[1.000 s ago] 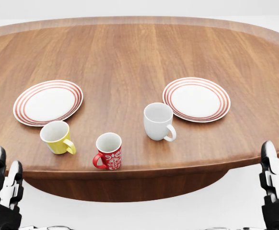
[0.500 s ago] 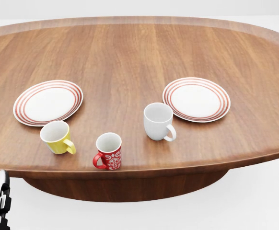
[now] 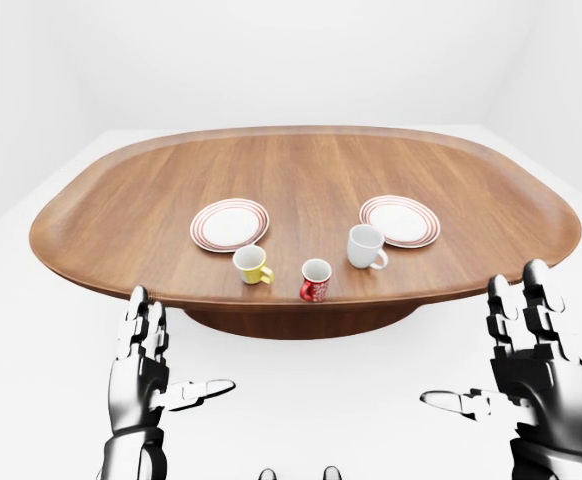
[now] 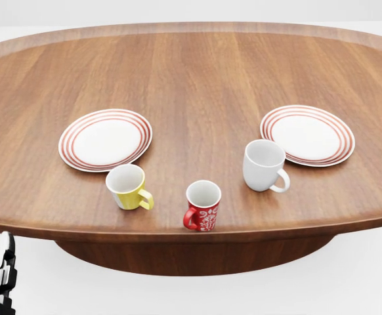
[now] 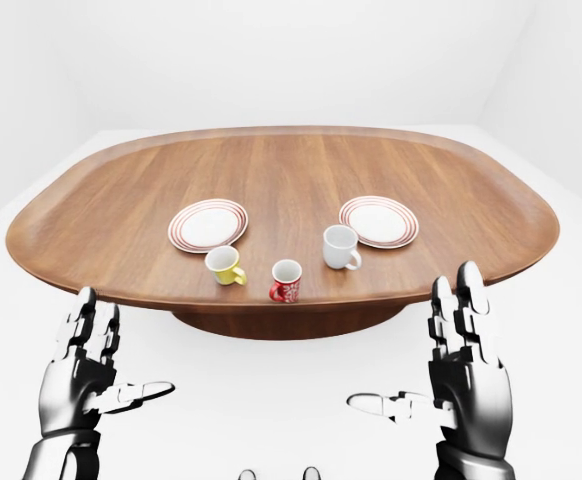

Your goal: Put the red mug on the left plate.

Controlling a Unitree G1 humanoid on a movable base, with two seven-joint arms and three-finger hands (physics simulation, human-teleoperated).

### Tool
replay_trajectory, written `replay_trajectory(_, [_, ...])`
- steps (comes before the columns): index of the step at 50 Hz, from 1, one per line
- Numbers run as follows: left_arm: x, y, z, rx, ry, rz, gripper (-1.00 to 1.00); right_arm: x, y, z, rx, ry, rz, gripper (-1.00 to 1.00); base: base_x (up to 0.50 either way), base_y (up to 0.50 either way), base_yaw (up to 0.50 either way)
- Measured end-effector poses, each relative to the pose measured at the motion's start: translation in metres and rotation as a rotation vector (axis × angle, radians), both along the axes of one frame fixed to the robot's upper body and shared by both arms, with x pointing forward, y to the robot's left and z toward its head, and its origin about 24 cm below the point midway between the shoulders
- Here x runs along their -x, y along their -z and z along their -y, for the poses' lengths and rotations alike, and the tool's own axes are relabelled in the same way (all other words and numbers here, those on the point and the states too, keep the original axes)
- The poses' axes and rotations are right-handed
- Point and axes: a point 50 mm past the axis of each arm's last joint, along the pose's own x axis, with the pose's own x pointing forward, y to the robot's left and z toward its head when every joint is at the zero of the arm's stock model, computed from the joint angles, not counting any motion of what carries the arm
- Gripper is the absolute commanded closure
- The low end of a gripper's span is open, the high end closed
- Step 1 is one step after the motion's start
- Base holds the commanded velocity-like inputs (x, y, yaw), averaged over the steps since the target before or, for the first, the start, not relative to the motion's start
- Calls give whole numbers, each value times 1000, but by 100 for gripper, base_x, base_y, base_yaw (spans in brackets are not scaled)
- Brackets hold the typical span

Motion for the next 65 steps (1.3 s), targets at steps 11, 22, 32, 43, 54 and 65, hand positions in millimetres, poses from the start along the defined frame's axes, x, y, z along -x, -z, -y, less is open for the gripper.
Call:
replay_trajectory(11, [-1,0,0,-3,3,0,-100,-1,0,0,-2,4,0,-100,0,50,0])
replay_trajectory(22, [-1,0,0,-4,6,-1,-100,-1,0,0,-4,8,1,-100,0,50,0])
replay_trajectory(32, [-1,0,1,-5,8,-1,-100,0,0,0,-4,13,1,-100,0,50,0])
replay_trajectory(43, [-1,0,1,-6,11,-1,-100,-1,0,1,-4,14,2,-100,0,50,0])
replay_trajectory(54, [-2,0,1,-9,11,0,-100,-2,1,0,-3,3,-2,-100,0,25,0])
replay_trajectory(65, [-1,1,1,-10,12,-6,-100,-1,0,0,-7,-9,1,-100,41,0,0])
